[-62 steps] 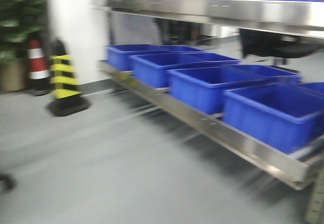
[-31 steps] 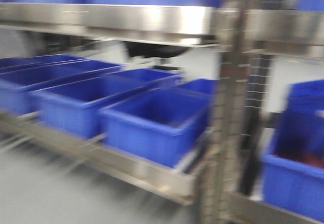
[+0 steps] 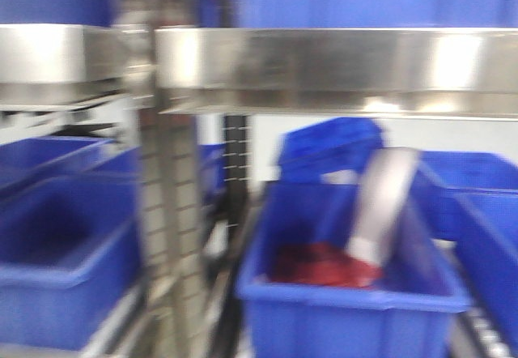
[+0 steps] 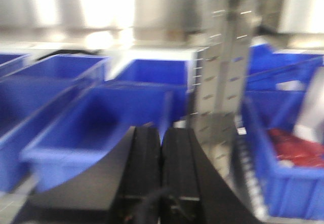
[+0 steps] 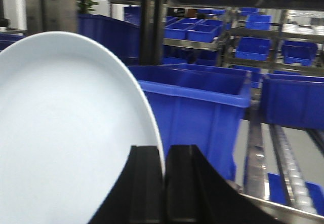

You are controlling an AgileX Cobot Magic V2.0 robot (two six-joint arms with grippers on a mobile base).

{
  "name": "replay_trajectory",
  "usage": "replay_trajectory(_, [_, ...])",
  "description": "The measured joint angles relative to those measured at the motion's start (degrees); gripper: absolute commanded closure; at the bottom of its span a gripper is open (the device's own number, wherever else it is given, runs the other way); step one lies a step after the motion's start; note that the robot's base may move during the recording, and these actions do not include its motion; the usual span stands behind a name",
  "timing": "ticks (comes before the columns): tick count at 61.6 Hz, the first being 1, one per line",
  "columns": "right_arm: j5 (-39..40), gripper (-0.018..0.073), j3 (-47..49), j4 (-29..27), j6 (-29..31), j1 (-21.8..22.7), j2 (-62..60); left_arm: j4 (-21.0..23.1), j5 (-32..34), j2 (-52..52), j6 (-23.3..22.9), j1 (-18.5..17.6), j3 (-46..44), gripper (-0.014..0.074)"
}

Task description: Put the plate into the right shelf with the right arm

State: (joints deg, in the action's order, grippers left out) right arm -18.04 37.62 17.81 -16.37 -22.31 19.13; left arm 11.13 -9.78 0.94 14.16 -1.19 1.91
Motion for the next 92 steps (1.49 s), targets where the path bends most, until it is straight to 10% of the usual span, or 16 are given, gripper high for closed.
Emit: replay_trajectory(92, [0.0, 0.0521, 0.0, 0.0, 0.0, 0.0, 0.0, 0.0, 0.0, 0.0, 0.0, 0.0, 0.0, 0.0643])
